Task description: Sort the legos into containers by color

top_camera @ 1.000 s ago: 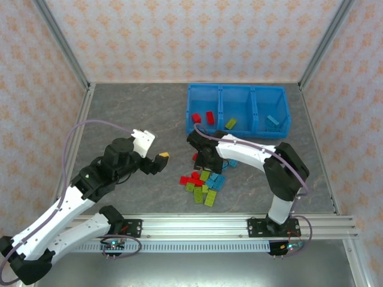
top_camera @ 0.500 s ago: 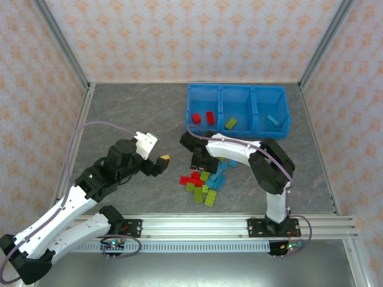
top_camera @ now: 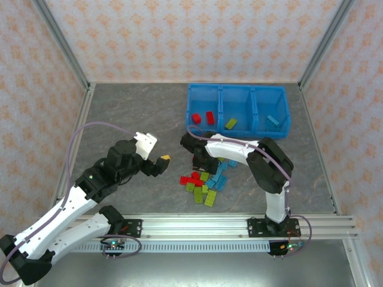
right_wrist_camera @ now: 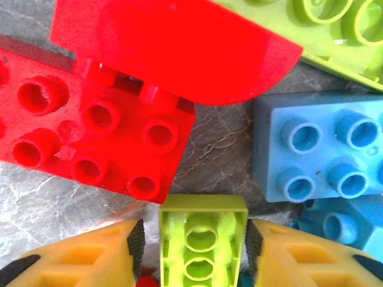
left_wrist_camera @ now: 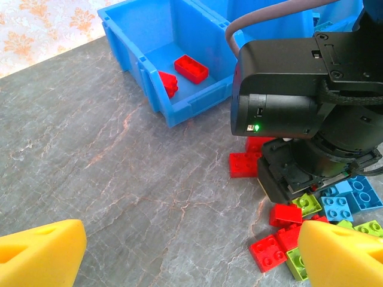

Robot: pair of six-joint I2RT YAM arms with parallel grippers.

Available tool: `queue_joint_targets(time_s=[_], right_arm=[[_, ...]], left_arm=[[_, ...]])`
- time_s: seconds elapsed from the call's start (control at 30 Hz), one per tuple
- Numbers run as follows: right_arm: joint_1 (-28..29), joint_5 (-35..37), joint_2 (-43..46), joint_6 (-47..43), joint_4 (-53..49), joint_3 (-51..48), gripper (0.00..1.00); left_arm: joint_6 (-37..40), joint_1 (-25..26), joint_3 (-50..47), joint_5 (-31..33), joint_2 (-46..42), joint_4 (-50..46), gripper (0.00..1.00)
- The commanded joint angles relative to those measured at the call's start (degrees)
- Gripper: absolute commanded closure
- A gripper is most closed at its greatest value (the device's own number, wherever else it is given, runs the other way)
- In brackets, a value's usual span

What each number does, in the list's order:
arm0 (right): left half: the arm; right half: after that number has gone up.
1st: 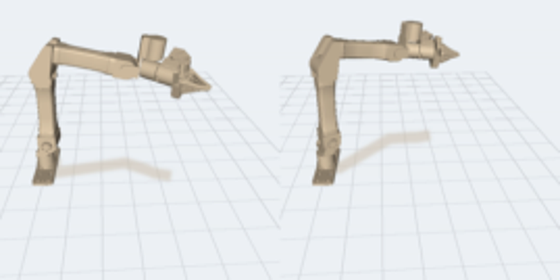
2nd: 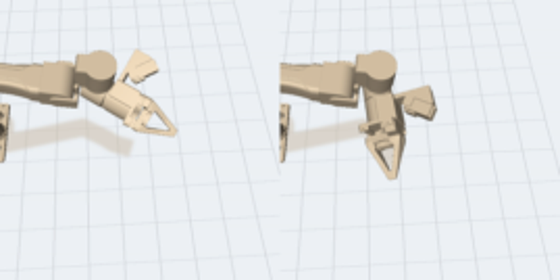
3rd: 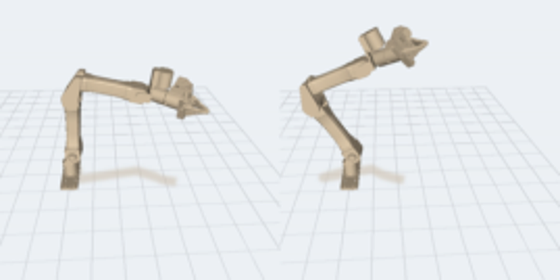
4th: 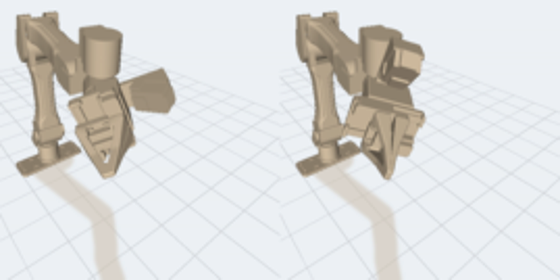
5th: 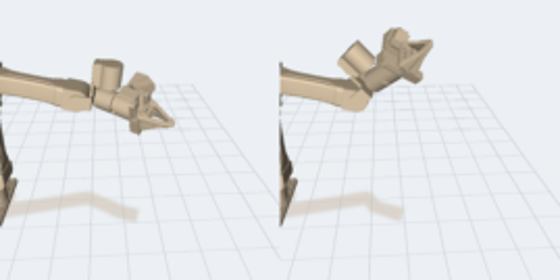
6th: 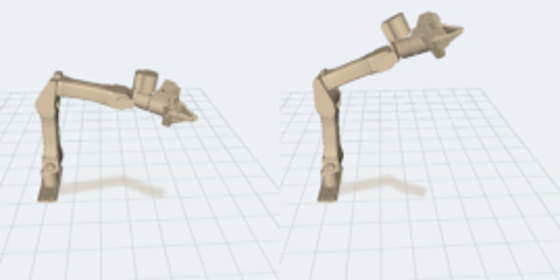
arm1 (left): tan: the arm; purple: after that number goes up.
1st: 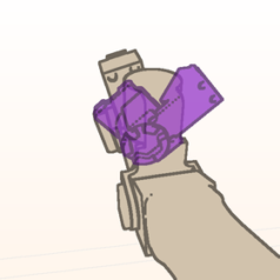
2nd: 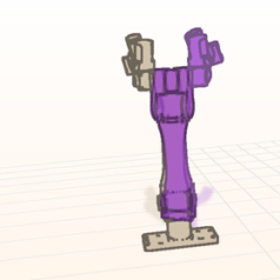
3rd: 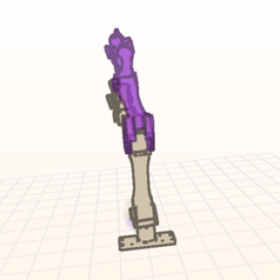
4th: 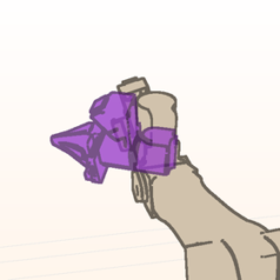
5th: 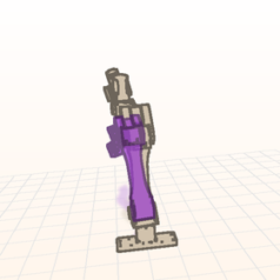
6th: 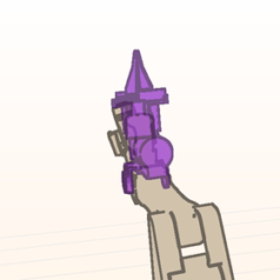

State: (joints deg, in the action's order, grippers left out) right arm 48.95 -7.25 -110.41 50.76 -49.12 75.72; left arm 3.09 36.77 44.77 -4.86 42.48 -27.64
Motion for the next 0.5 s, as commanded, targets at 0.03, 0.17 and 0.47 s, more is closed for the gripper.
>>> queue_joint_targets(time_s=[0.03,0.17,0.47], right_arm=[[0.1,1.9,-1.7,0.4,-0.4,-0.4,0.59],[0.1,4.6,1.6,-0.9,-1.6,0.9,0.65],[-0.6,19.2,17.4,-6.1,-5.9,4.8,0.69]], left_arm=[[0.1,0.3,-0.4,0.7,-0.3,1.1,0.07],[0.2,0.3,-0.9,-0.4,-0.7,1.4,0.06],[0.0,0.3,0.0,-1.7,-1.4,1.4,0.05]])
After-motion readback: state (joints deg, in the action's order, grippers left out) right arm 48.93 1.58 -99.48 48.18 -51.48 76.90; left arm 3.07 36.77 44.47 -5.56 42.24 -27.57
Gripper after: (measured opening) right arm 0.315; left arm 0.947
